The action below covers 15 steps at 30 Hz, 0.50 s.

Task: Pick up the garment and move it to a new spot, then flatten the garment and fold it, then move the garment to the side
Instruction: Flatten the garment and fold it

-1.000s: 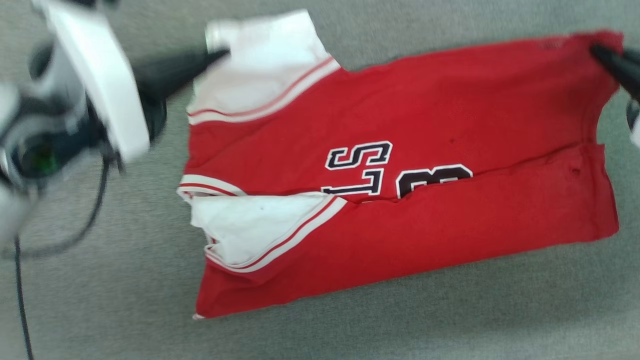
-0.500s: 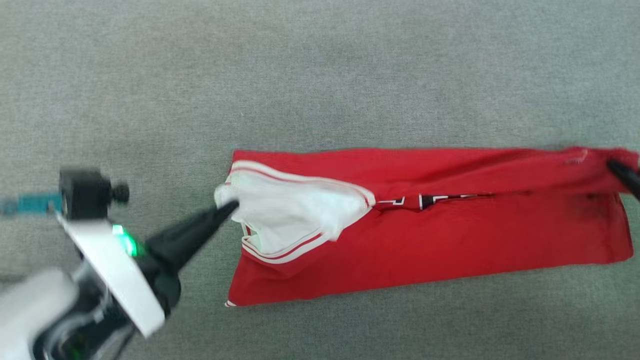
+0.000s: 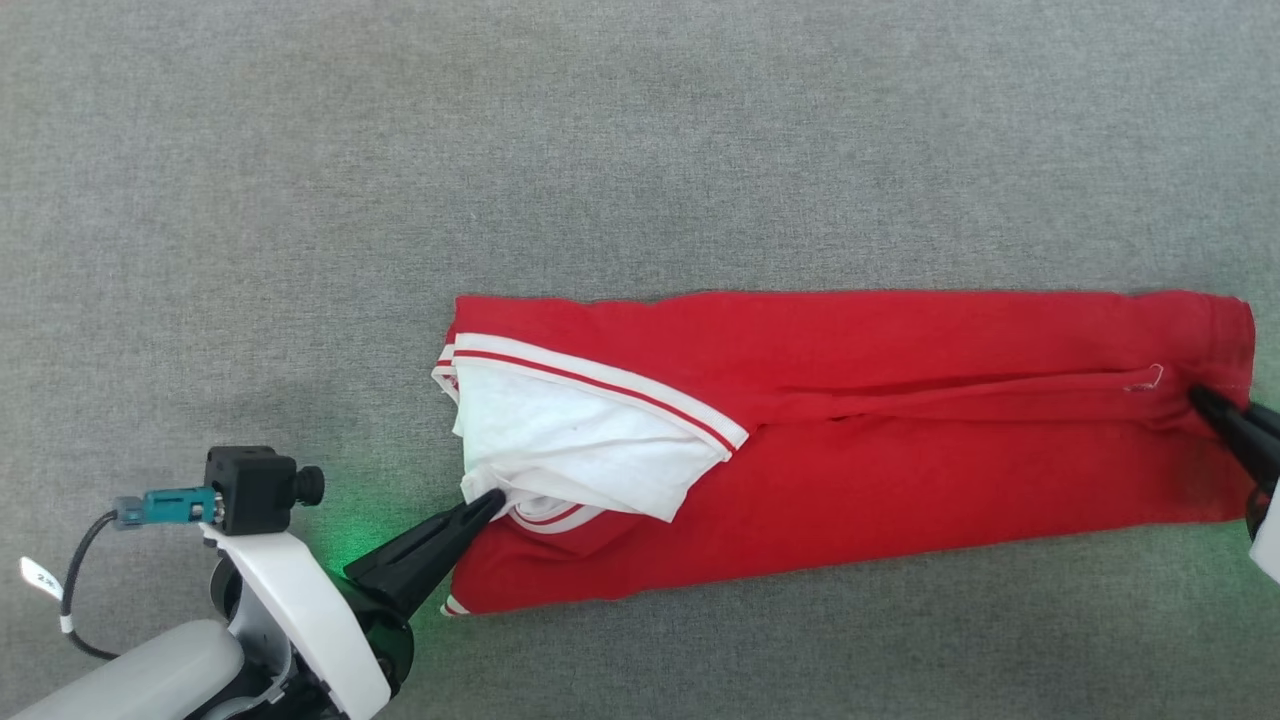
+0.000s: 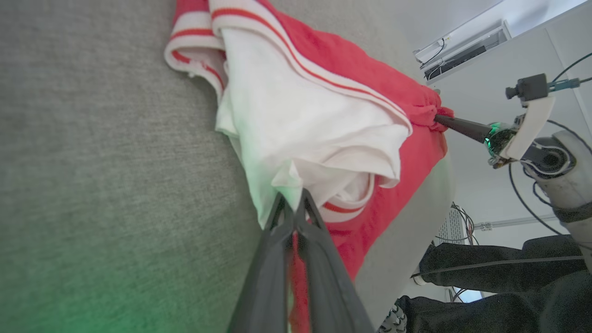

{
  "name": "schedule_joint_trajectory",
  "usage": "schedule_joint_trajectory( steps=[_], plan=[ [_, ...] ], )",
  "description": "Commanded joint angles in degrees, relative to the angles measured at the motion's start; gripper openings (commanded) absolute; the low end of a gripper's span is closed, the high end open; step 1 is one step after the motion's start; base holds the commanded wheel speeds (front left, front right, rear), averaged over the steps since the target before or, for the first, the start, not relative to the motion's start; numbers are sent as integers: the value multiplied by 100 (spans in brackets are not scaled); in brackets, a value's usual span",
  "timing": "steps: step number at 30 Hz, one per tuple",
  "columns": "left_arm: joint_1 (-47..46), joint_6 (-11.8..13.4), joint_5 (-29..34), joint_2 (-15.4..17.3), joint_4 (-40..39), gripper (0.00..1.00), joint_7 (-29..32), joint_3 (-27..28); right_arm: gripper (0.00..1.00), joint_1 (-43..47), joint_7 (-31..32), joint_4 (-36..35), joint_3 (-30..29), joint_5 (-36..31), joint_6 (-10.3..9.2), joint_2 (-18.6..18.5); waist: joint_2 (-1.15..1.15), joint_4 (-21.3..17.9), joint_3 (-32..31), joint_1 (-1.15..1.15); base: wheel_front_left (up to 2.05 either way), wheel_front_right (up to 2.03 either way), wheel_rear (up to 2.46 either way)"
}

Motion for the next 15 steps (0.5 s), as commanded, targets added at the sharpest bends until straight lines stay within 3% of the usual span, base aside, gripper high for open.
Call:
schedule_joint_trajectory(
  steps=[1, 3, 4, 5, 6, 7, 8, 12, 15],
  plan=[
    [-52, 8, 52, -16, 86, 0, 30, -26, 0, -74, -66, 54, -20, -68, -2, 35, 0, -7, 2, 0, 0, 0, 0],
    [-92, 8, 100, -99, 252, 0, 10, -80, 0, -146, -118, 144, 20, -116, -2, 80, 0, -19, 1, 0, 0, 0, 0],
    [-101, 8, 149, -125, 342, 0, -11, -100, 10, -173, -175, 157, 20, -128, -2, 89, 0, -26, -5, 0, 0, 0, 0],
    [-100, 8, 166, -165, 399, 4, -31, -114, 41, -193, -210, 181, -7, -112, -2, 111, 0, -28, -17, 0, 0, 0, 0],
    [-85, 8, 179, -197, 441, 21, -80, -115, 56, -184, -235, 184, -17, -94, -2, 123, 0, -28, -34, 0, 0, 0, 0],
    [-64, 9, 192, -211, 478, 37, -137, -88, 85, -161, -236, 179, -39, -65, -2, 124, 0, -30, -52, 0, 0, 0, 0],
    [-31, 8, 207, -214, 494, 51, -191, -57, 100, -138, -234, 187, -91, -38, -2, 131, 0, -33, -73, 0, 0, 0, 0],
    [165, 8, 379, -234, 540, 96, -351, 49, 100, -39, -178, 226, -234, -10, -2, 109, 0, -28, -181, 0, 0, 0, 0],
    [337, 39, 553, -308, 685, 100, -406, 200, 100, 10, -97, 317, -388, 134, -2, 145, 0, 49, -258, 0, 0, 0, 0]
  ],
)
